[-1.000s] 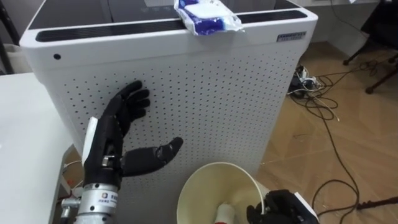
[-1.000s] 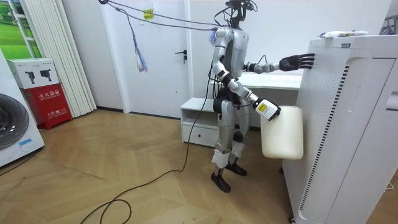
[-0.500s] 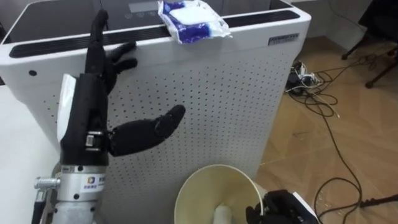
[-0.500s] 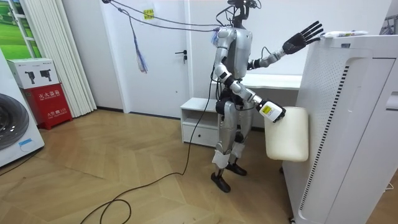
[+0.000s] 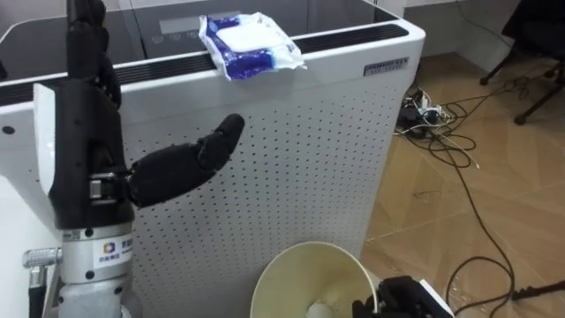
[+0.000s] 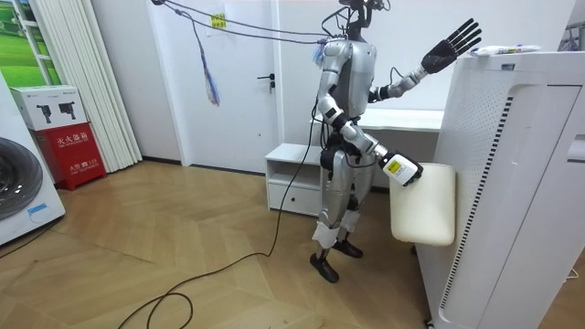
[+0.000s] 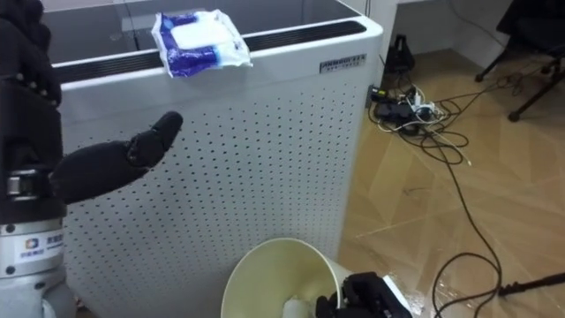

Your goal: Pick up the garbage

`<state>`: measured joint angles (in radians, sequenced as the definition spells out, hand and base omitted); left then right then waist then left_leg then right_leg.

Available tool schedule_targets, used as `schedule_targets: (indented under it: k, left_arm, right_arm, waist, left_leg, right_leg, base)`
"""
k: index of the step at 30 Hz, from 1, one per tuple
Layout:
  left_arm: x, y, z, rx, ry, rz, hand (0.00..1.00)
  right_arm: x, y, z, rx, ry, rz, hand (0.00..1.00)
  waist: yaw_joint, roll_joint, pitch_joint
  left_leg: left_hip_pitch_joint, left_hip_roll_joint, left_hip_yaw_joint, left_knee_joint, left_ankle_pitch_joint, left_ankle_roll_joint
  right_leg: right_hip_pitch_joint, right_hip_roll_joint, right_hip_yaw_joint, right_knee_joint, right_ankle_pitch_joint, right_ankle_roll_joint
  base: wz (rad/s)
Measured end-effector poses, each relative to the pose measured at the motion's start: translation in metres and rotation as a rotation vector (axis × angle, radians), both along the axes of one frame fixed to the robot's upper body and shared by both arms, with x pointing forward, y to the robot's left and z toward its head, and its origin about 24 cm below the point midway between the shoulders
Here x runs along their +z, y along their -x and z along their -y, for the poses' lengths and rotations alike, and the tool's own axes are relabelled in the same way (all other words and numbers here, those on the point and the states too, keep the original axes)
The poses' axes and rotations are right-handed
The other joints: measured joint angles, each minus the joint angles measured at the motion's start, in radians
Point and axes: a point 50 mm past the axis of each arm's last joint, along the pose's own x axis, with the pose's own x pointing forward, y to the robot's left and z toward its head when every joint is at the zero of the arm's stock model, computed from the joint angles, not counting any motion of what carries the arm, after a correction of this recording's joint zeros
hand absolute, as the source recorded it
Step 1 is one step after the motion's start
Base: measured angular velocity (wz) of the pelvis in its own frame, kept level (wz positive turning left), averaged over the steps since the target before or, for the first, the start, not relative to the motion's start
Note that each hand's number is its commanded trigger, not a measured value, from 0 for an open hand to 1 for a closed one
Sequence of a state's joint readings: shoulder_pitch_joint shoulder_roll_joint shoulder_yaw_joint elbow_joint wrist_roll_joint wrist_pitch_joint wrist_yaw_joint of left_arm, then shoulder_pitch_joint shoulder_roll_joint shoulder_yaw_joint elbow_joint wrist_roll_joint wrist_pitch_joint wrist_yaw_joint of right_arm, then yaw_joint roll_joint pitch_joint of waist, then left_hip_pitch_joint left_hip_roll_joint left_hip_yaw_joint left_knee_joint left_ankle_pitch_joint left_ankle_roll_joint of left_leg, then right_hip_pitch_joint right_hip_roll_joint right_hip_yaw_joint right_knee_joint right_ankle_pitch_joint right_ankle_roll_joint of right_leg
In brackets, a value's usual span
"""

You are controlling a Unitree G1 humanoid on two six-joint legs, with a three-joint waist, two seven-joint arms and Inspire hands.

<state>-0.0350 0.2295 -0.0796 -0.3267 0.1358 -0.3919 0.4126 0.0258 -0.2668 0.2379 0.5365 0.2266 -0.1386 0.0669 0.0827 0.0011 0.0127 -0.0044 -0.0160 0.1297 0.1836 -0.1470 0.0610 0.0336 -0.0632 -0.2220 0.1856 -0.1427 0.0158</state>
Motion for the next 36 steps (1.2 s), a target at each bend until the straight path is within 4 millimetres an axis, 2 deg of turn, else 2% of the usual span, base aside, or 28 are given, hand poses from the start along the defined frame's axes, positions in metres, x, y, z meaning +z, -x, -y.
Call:
schedule_targets:
  k: [6,11,19,23,28,36]
  left_arm:
    - [0.010,-0.002,0.004,0.029,-0.102,0.064,0.00]
    - [0.015,-0.003,0.007,0.051,-0.160,0.099,0.00]
    - [0.021,-0.006,0.010,0.053,-0.206,0.133,0.00]
    - [0.032,-0.011,0.015,0.039,-0.241,0.166,0.00]
    - [0.032,-0.014,0.016,0.027,-0.270,0.136,0.00]
    - [0.028,-0.018,0.016,0.036,-0.401,0.092,0.00]
  right_arm:
    - [0.000,0.000,-0.001,0.003,-0.001,-0.001,1.00]
    - [0.000,0.000,-0.001,0.003,-0.001,-0.001,1.00]
    - [0.000,0.000,-0.001,0.004,-0.001,-0.001,1.00]
    - [0.000,0.000,0.001,0.015,0.000,-0.002,1.00]
    - [0.002,-0.001,0.001,0.028,-0.002,-0.003,1.00]
    - [0.001,0.000,0.000,0.037,-0.006,-0.005,1.00]
  waist:
    - [-0.002,0.002,0.0015]
    - [-0.009,0.015,0.0085]
    - [-0.023,0.025,0.0098]
    - [-0.023,0.042,0.0074]
    - [-0.041,0.062,0.0055]
    - [-0.049,0.068,0.0055]
  left_leg:
    - [0.000,0.000,0.000,-0.003,0.000,0.000]
    - [0.000,0.000,0.001,-0.002,0.000,0.000]
    - [0.000,0.000,0.002,-0.001,0.000,0.000]
    - [0.000,0.000,0.002,-0.001,0.000,0.000]
    - [0.000,0.000,0.004,-0.002,0.000,0.000]
    - [0.001,0.001,0.007,-0.003,0.000,0.000]
  right_leg:
    - [0.000,0.000,-0.001,-0.001,0.000,0.000]
    - [-0.001,0.000,0.000,0.000,0.000,0.000]
    - [-0.001,0.000,0.002,0.000,0.000,0.000]
    - [-0.001,0.000,0.001,0.000,0.000,0.000]
    - [-0.001,0.000,0.002,0.000,0.000,0.000]
    - [-0.002,0.001,0.006,0.000,0.000,0.000]
  base:
    - [0.00]
    - [0.00]
    - [0.00]
    - [0.00]
    - [0.00]
    - [0.00]
